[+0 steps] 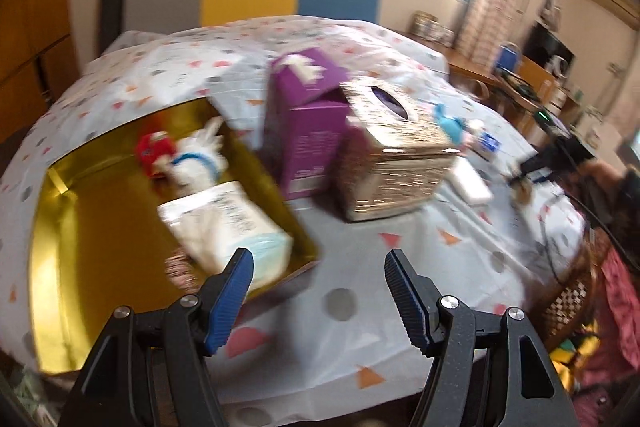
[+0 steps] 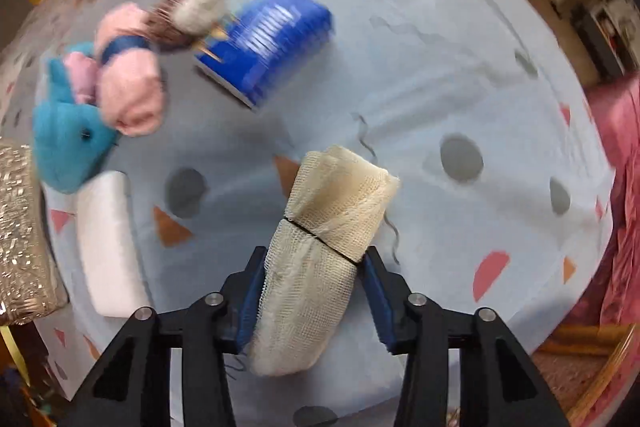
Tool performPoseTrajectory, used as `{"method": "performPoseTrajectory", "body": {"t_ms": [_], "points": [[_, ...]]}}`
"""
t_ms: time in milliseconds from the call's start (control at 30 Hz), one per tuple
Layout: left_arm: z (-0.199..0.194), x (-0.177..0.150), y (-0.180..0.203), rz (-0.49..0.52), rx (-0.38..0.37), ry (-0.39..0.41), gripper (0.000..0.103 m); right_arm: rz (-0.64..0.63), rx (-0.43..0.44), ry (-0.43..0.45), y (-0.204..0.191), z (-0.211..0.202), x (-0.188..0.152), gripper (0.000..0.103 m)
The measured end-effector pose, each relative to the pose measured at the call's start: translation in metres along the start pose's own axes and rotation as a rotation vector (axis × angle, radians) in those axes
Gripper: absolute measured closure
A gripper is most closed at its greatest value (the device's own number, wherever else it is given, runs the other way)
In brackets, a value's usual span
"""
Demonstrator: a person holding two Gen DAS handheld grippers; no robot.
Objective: Organize soft objects
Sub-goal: 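Withdraw the right gripper and grasp the cream mesh sponge roll, then grasp the white foam block with the left gripper while the right gripper holds the mesh roll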
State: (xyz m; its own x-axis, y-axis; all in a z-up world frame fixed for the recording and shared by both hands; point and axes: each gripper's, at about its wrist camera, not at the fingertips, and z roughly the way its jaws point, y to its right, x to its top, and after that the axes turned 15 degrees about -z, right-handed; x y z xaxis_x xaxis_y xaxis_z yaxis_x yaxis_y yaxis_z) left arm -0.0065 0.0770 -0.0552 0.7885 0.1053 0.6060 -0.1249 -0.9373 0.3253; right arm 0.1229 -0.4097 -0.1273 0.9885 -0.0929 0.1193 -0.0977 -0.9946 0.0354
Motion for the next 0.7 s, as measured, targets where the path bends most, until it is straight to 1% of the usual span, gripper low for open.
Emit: {"method": "performPoseTrajectory", "body": {"t_ms": [67, 100, 200, 233, 300, 400, 433, 467, 533, 567, 600, 633, 700], "points": [[0.001, 0.001, 0.017, 0.042, -0.030, -0.011, 0.034, 0.002, -0.086, 0.051, 0.000, -0.011, 0.001, 0.058], [0.003, 0.002, 0.029, 0.069, -0.051, -0.017, 0.034, 0.021, -0.114, 0.052, 0.004, -0.013, 0.001, 0.058], [0.007, 0.006, 0.066, 0.156, -0.105, -0.035, 0.034, 0.129, -0.120, 0.143, 0.023, -0.027, -0.001, 0.057], [0.010, 0.007, 0.080, 0.182, -0.121, -0.044, 0.034, 0.164, -0.111, 0.153, 0.027, -0.027, 0.000, 0.057], [0.015, 0.010, 0.103, 0.213, -0.149, -0.056, 0.034, 0.243, -0.038, 0.184, 0.038, -0.021, -0.003, 0.057], [0.028, 0.016, 0.137, 0.243, -0.176, -0.097, 0.034, 0.370, 0.043, 0.234, 0.053, -0.009, -0.012, 0.057], [0.035, 0.018, 0.148, 0.250, -0.185, -0.113, 0.035, 0.391, 0.049, 0.234, 0.054, -0.007, -0.012, 0.057], [0.040, 0.019, 0.156, 0.252, -0.188, -0.125, 0.037, 0.411, 0.045, 0.255, 0.053, -0.011, -0.009, 0.057], [0.054, 0.020, 0.177, 0.265, -0.197, -0.153, 0.040, 0.429, 0.029, 0.322, 0.055, -0.023, -0.014, 0.057], [0.061, 0.018, 0.187, 0.288, -0.180, -0.151, 0.040, 0.437, 0.026, 0.340, 0.056, -0.027, -0.016, 0.057], [0.068, 0.016, 0.198, 0.315, -0.167, -0.148, 0.040, 0.446, 0.035, 0.349, 0.056, -0.028, -0.018, 0.057], [0.077, 0.015, 0.208, 0.332, -0.172, -0.160, 0.042, 0.449, 0.046, 0.355, 0.059, -0.027, -0.017, 0.057], [0.095, 0.016, 0.222, 0.316, -0.178, -0.204, 0.044, 0.450, 0.050, 0.370, 0.061, -0.030, -0.019, 0.057]]}}
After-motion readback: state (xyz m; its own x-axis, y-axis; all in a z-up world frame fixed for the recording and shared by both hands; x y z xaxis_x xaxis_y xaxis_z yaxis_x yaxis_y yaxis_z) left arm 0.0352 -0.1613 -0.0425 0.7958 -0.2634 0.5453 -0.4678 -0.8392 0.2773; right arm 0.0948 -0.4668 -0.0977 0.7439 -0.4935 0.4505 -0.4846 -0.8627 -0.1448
